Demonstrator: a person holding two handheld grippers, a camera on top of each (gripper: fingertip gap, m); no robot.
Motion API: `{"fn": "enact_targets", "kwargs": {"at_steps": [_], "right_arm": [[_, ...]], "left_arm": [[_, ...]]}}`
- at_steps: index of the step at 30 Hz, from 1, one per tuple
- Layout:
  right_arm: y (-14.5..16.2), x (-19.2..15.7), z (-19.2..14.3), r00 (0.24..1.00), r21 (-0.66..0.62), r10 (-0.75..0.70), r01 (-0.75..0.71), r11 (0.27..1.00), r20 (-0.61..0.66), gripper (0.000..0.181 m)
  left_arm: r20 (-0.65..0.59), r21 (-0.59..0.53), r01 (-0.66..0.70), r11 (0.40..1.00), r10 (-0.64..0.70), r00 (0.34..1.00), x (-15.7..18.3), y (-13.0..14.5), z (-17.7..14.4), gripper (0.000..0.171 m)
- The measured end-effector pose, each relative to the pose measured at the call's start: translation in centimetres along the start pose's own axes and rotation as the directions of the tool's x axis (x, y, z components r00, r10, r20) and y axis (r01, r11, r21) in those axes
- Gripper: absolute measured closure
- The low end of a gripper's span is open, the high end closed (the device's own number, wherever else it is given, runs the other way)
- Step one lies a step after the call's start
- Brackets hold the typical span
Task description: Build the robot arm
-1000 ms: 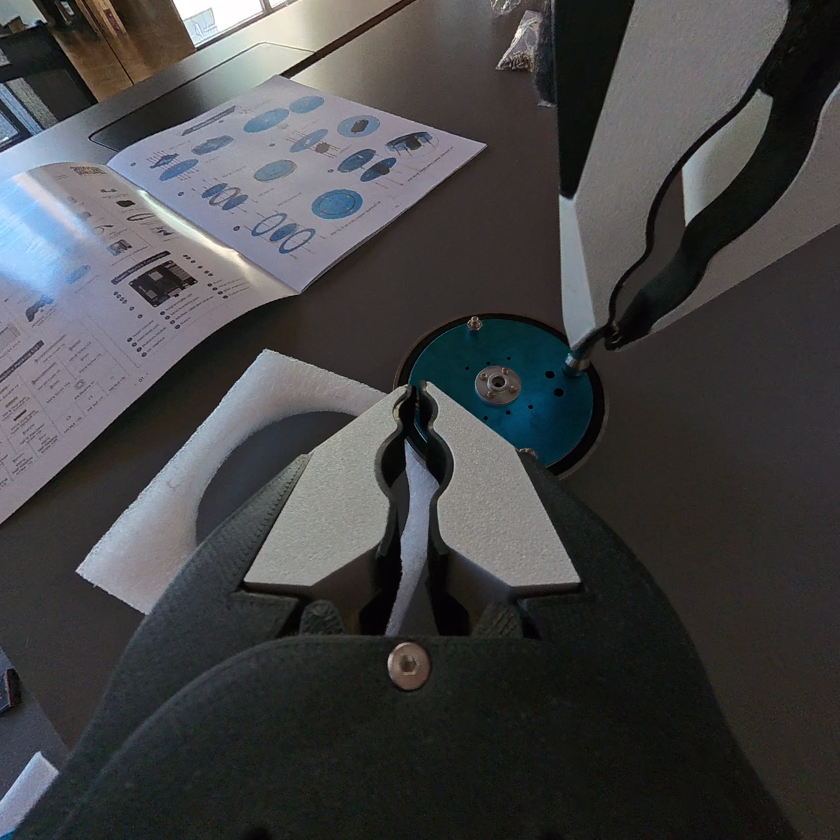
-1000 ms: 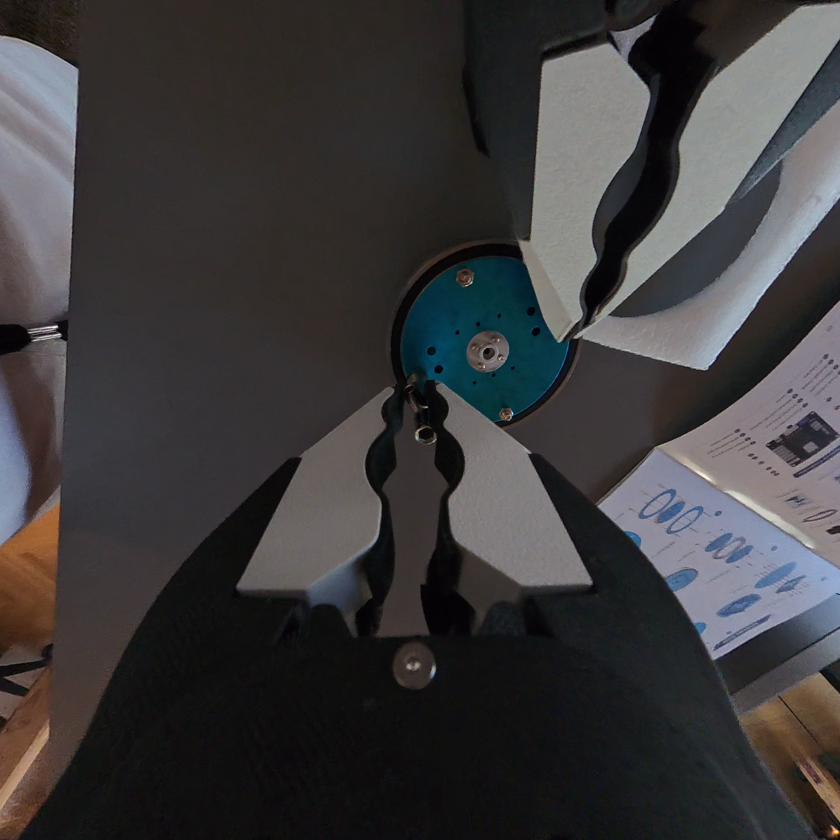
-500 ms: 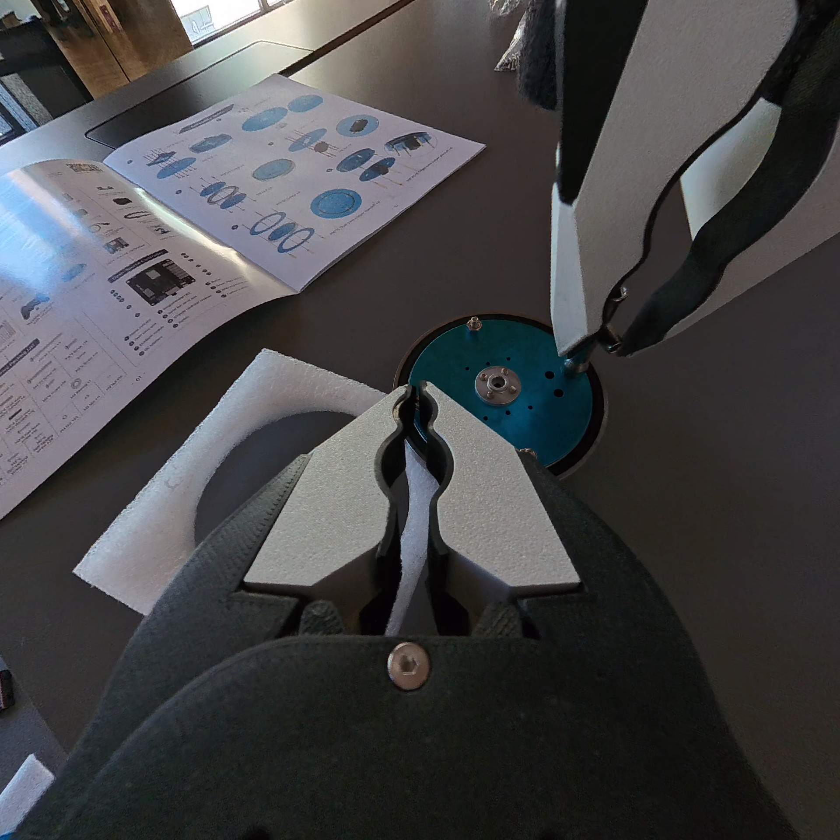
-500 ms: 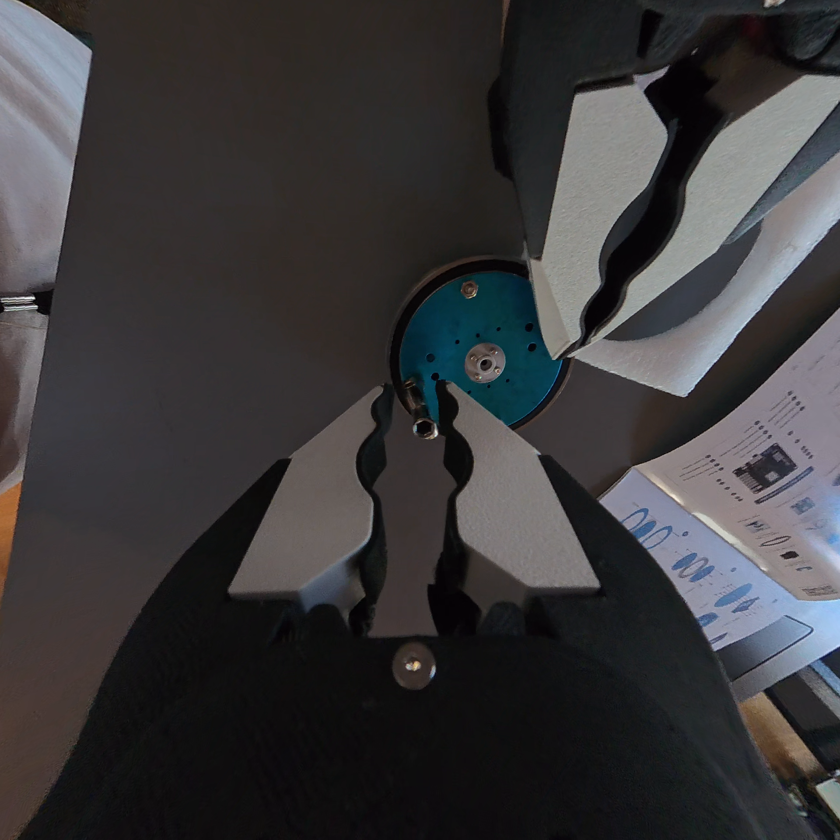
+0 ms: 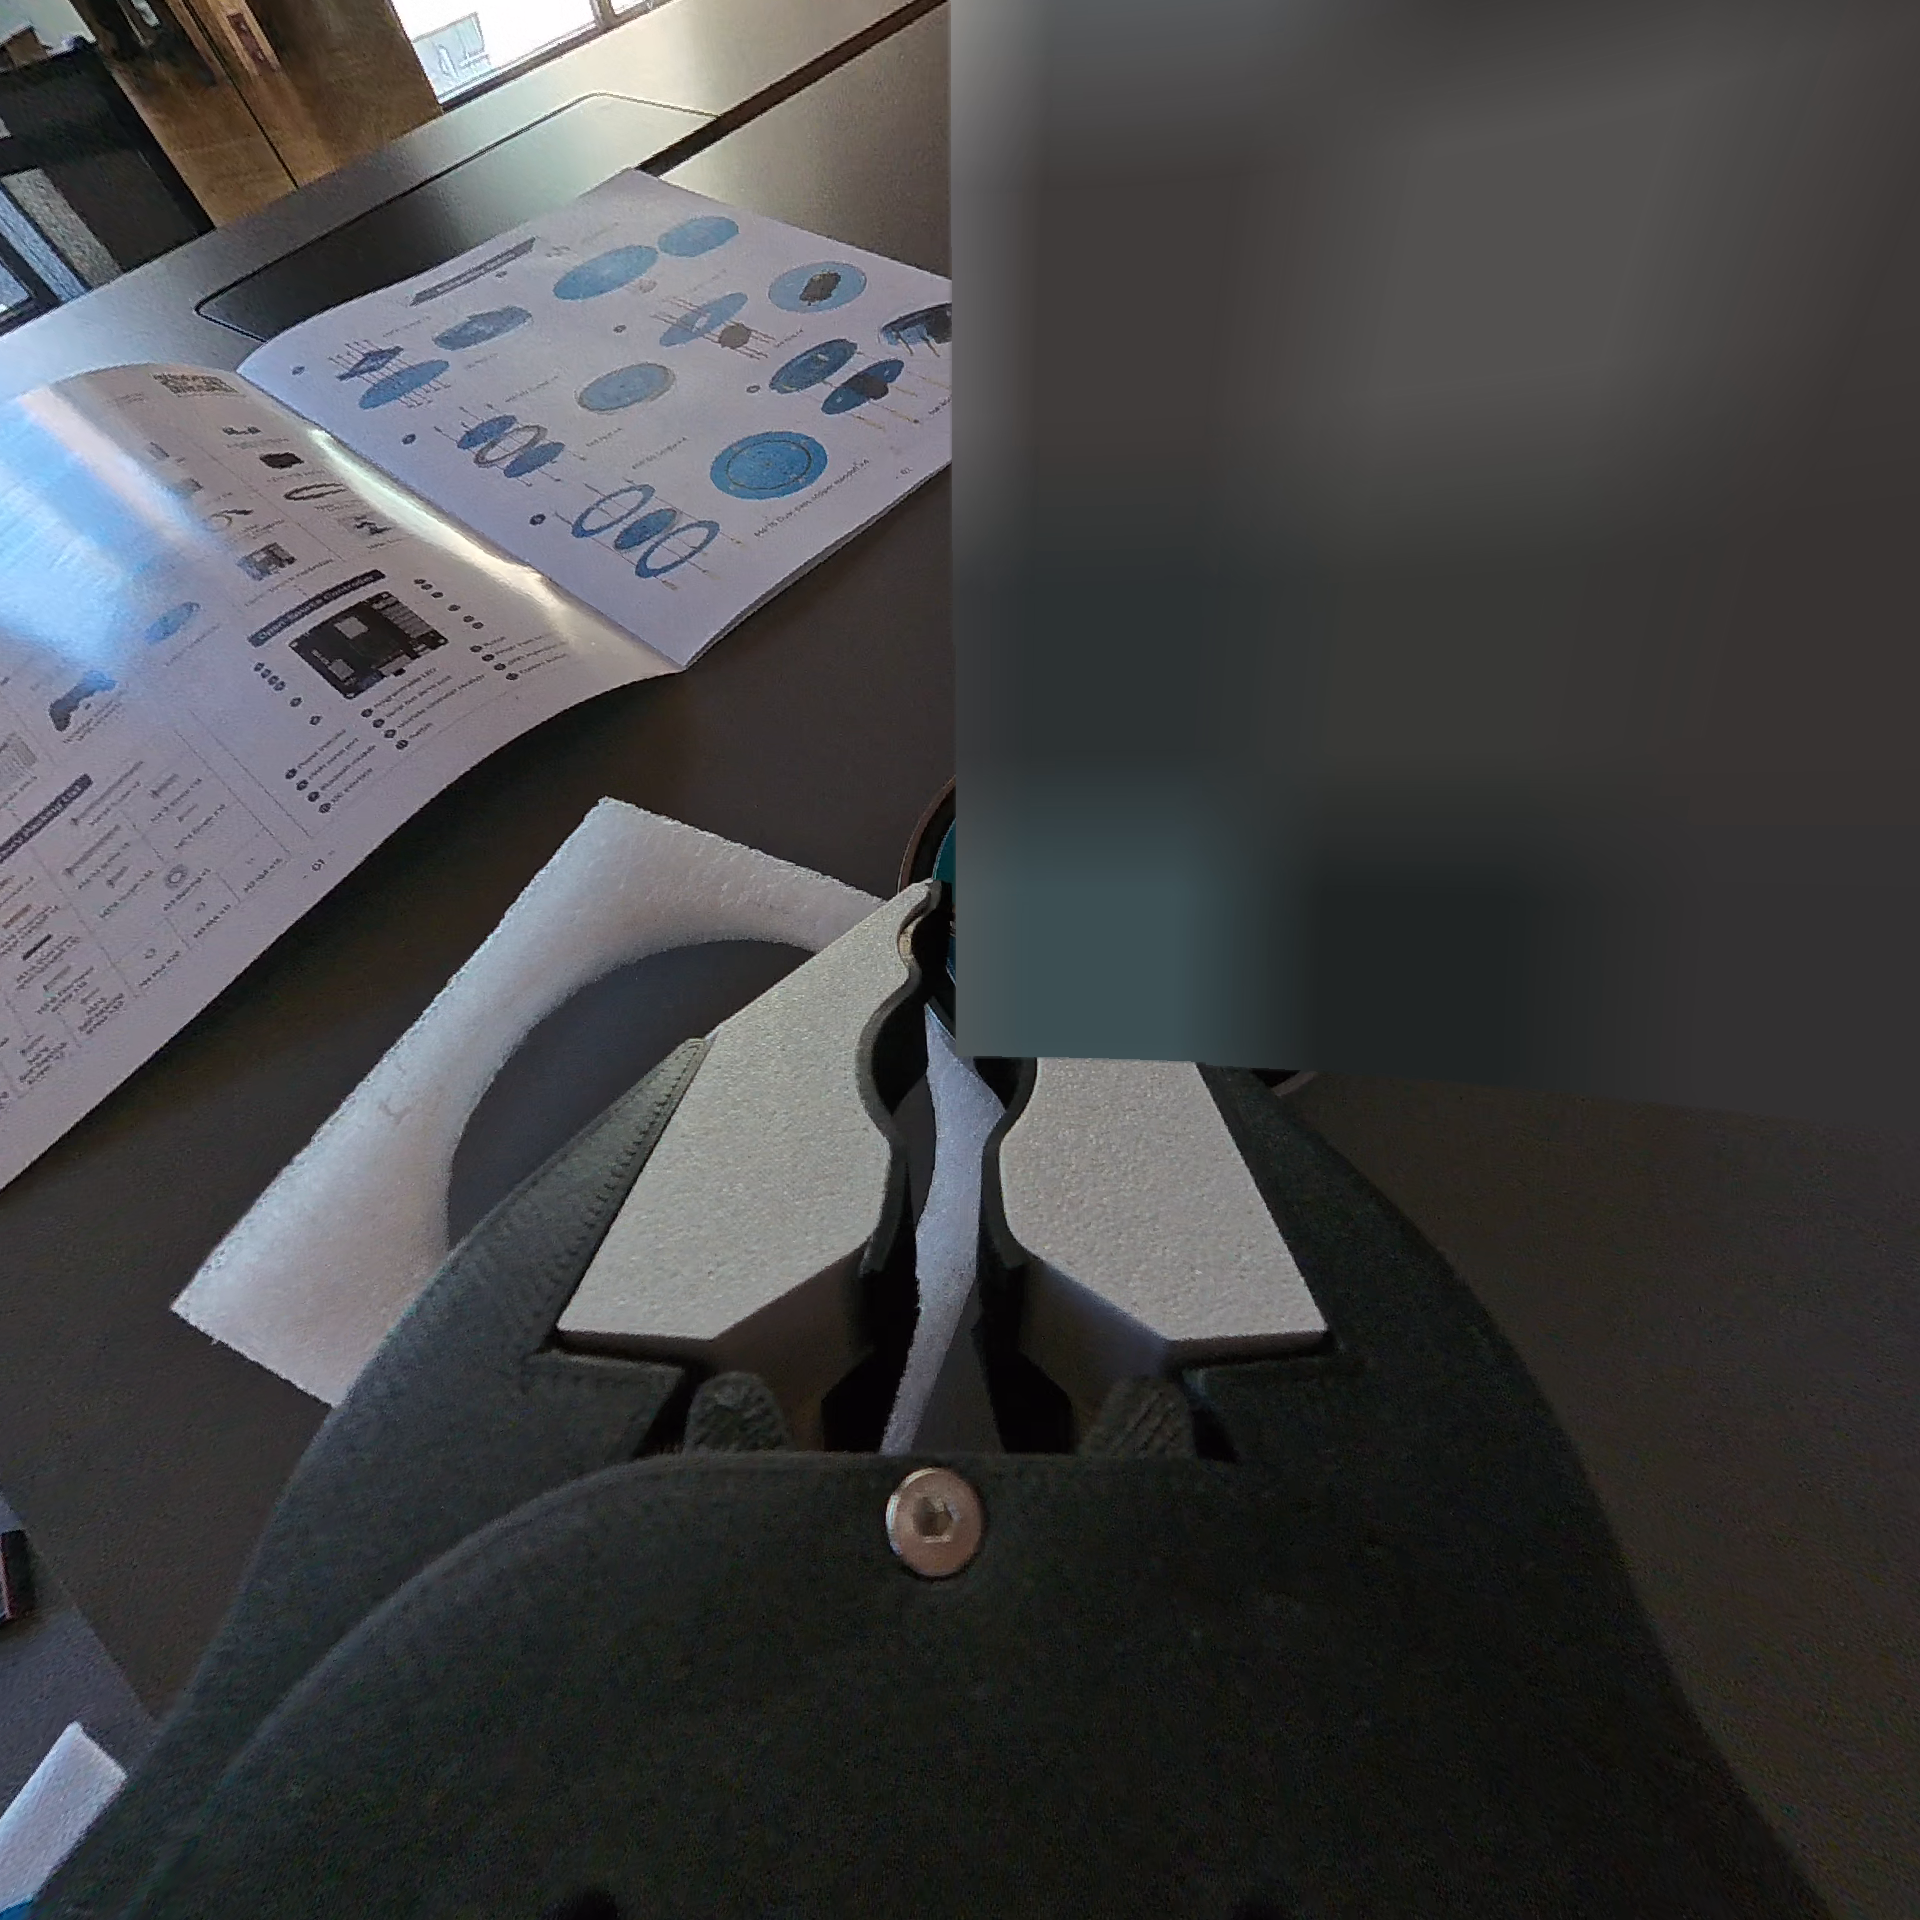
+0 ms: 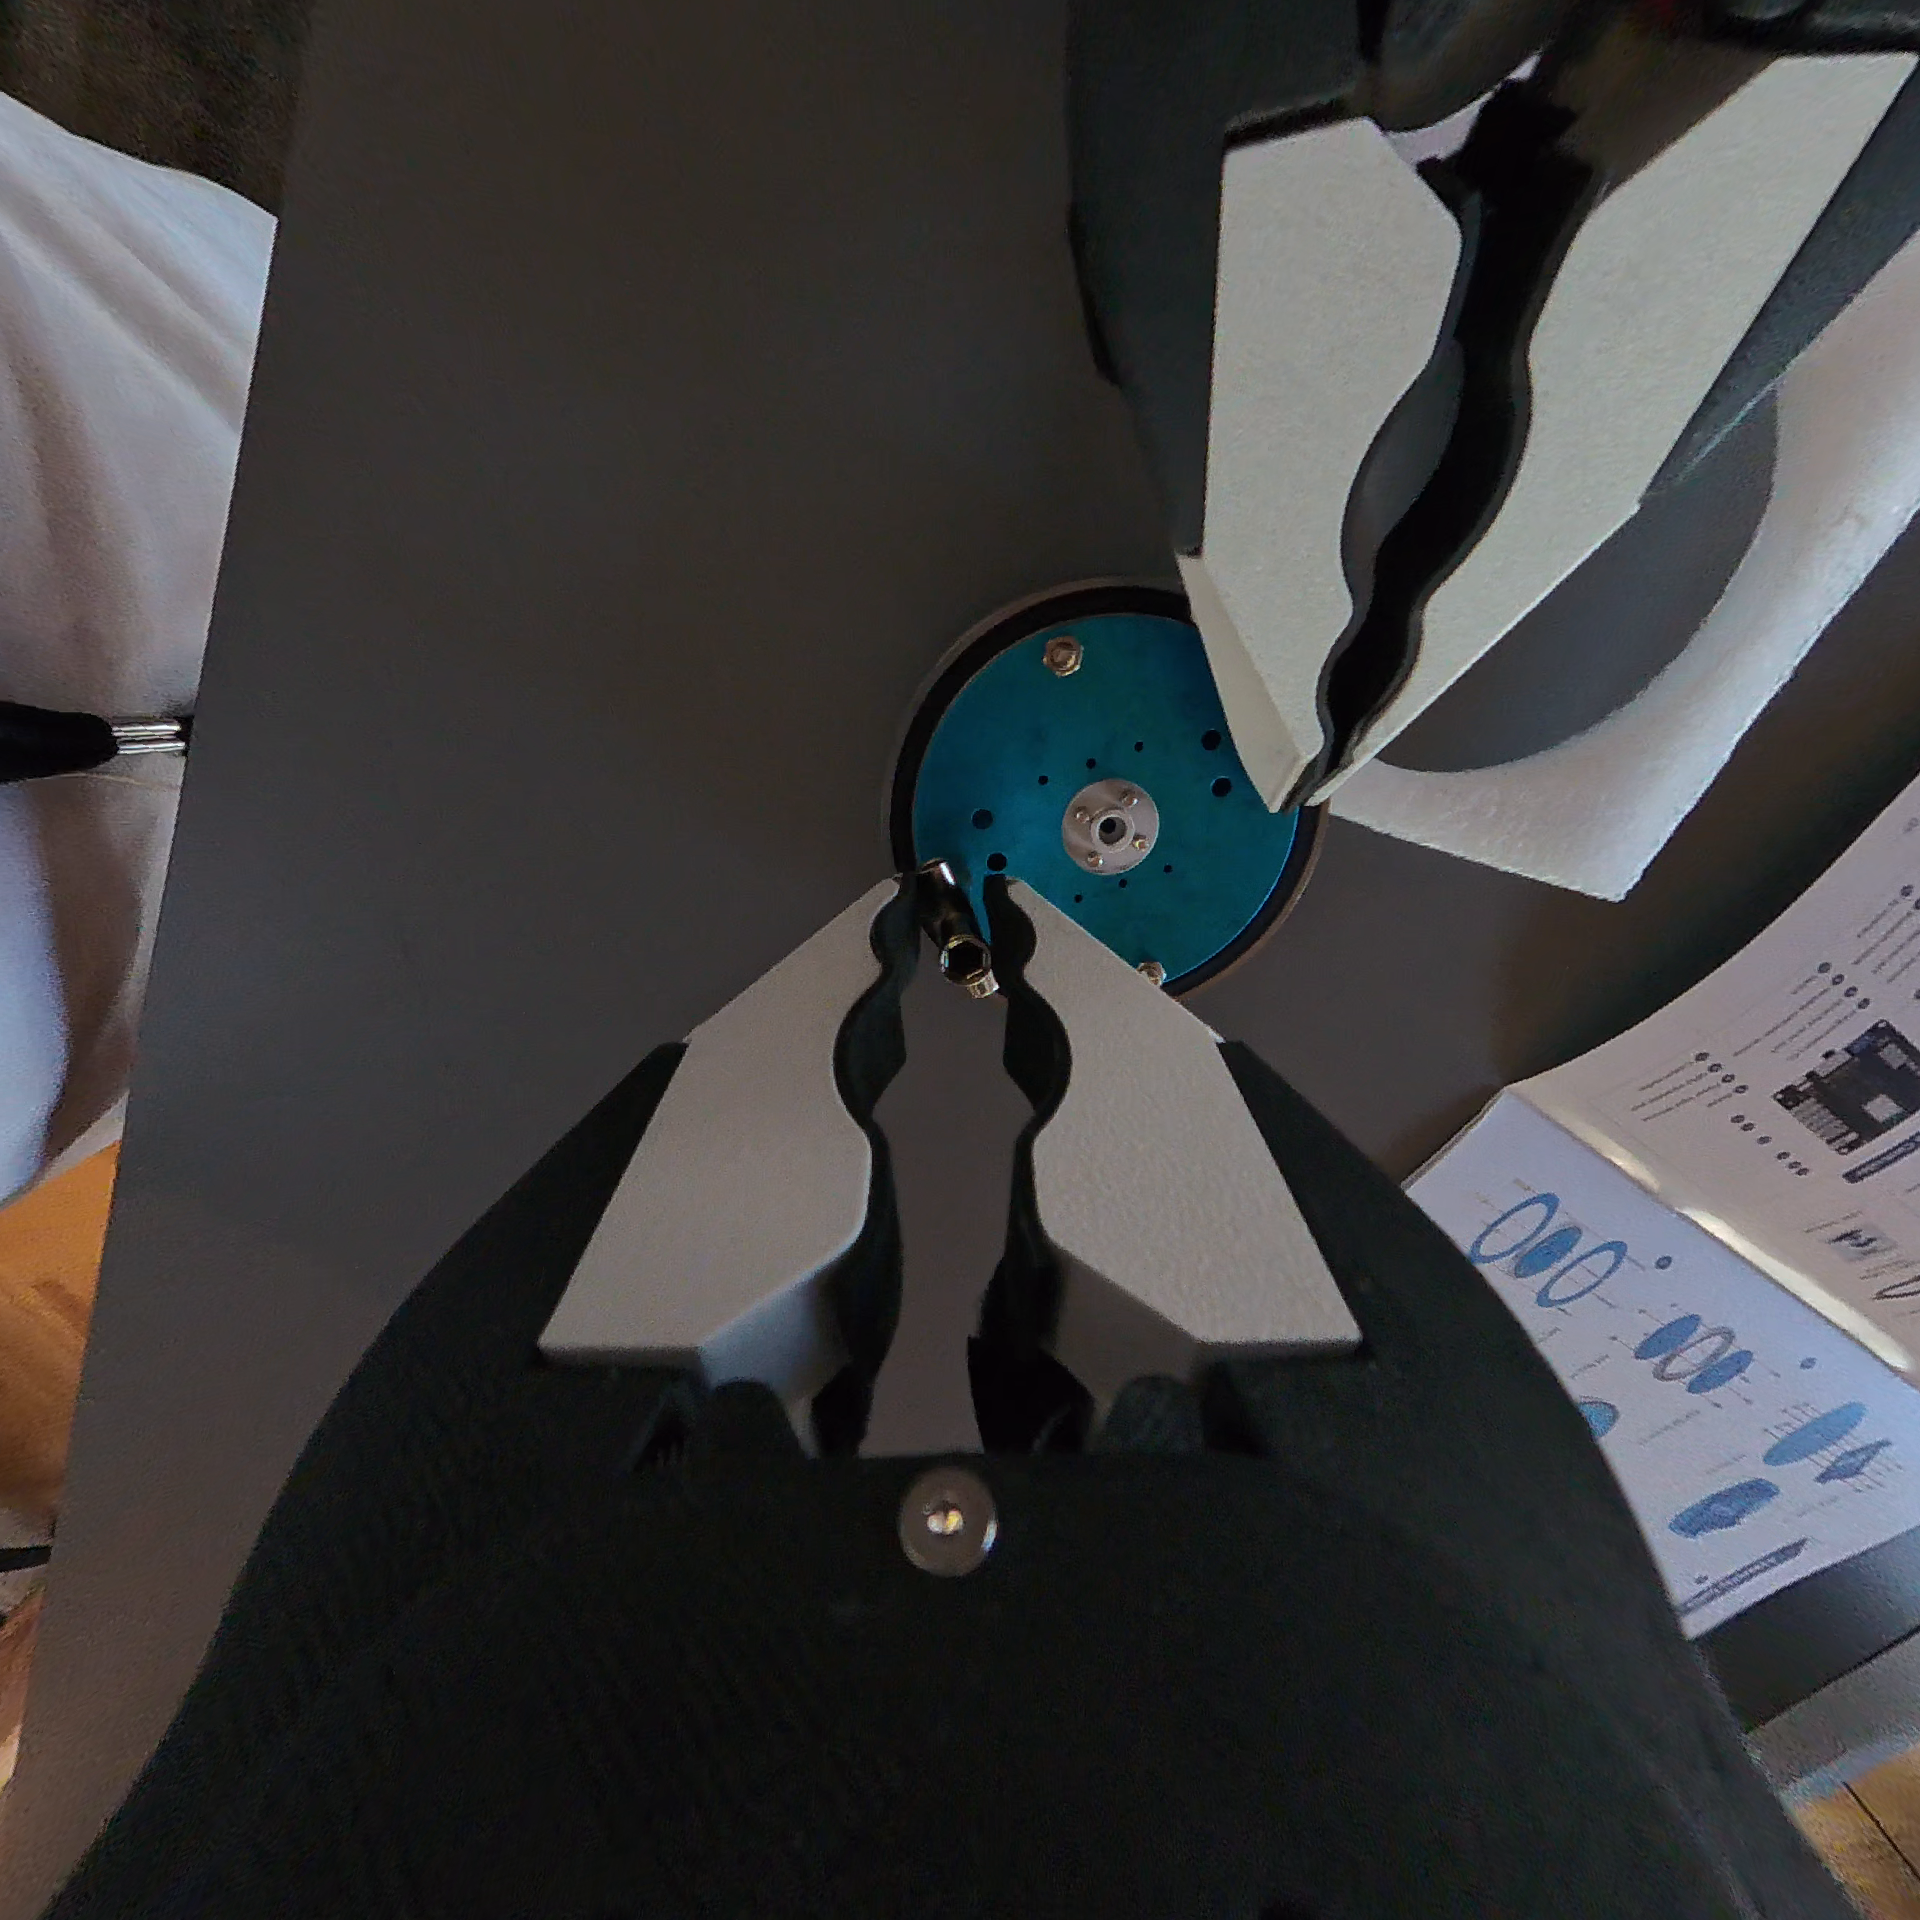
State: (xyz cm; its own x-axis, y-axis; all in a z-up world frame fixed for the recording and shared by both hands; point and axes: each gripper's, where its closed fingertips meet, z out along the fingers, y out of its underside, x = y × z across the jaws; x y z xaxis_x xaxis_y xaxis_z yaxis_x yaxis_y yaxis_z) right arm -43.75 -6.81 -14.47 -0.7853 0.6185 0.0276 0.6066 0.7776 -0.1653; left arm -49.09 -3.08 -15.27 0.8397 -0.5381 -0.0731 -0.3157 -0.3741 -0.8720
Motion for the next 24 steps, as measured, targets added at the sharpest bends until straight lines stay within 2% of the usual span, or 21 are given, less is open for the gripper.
{"fn": "enact_targets", "kwargs": {"at_steps": [1,9,15,24], "right_arm": [[0.09,0.02,0.03,1.0,0.0,0.005,-0.005,1.0,0.0,0.169],[0.31,-0.12,0.19,0.998,-0.014,0.068,-0.068,0.998,-0.009,0.17],[0.23,-0.16,0.2,0.981,0.014,0.192,-0.192,0.981,0.014,0.17],[0.15,-0.18,0.19,0.936,0.026,0.346,-0.345,0.938,-0.067,0.17]], "left_arm": [[-0.001,0.0,0.001,1.0,-0.001,1.0,0.0,0.0,0.0,0.171],[0.002,0.0,0.0,1.0,0.0,1.0,-0.01,0.01,0.0,0.171],[0.013,-0.001,0.0,1.0,0.0,1.0,0.01,0.03,-0.01,0.171],[0.019,-0.002,0.007,1.0,-0.007,1.0,0.02,0.02,0.03,0.171]]}}
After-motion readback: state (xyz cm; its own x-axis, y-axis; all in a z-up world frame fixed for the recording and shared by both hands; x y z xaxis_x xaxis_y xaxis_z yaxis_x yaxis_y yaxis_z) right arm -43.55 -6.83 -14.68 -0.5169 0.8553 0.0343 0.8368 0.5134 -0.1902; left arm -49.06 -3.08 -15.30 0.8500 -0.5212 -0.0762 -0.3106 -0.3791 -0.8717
